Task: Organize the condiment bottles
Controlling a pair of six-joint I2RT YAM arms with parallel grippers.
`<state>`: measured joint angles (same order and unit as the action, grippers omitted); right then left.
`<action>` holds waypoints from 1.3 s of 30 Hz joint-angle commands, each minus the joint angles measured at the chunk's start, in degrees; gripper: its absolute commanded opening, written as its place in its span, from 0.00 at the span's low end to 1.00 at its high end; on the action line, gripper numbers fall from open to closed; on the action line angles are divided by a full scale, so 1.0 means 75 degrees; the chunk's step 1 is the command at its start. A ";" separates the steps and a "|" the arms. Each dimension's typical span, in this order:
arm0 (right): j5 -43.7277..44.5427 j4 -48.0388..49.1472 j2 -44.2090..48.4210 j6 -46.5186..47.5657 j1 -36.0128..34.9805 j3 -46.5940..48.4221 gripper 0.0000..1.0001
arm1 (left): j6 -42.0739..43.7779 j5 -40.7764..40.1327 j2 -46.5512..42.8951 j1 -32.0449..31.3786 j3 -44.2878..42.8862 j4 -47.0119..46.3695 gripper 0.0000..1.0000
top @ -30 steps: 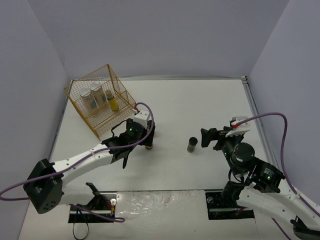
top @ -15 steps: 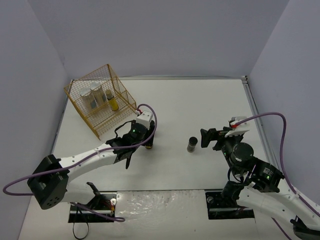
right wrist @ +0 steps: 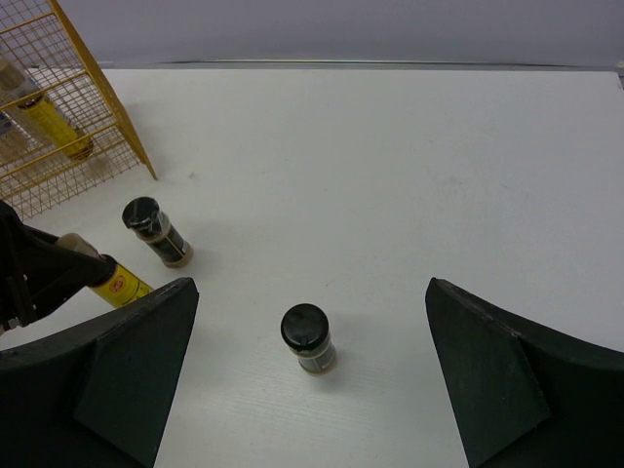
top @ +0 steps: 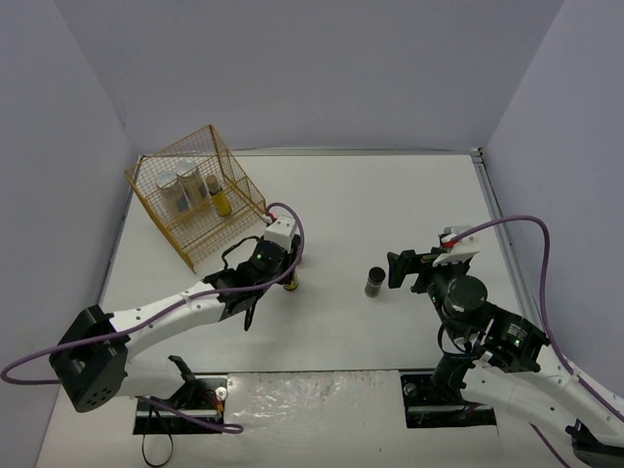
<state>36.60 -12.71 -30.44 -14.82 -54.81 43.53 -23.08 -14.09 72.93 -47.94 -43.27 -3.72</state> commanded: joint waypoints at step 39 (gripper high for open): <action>-0.0131 0.0335 0.0185 -0.0048 -0.0017 -0.0094 1.00 | 0.0317 -0.0852 0.0851 0.5319 -0.5712 0.2120 0.00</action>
<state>35.51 -12.73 -29.10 -14.92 -54.81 42.97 -21.51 -21.08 78.27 -10.35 -81.21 22.11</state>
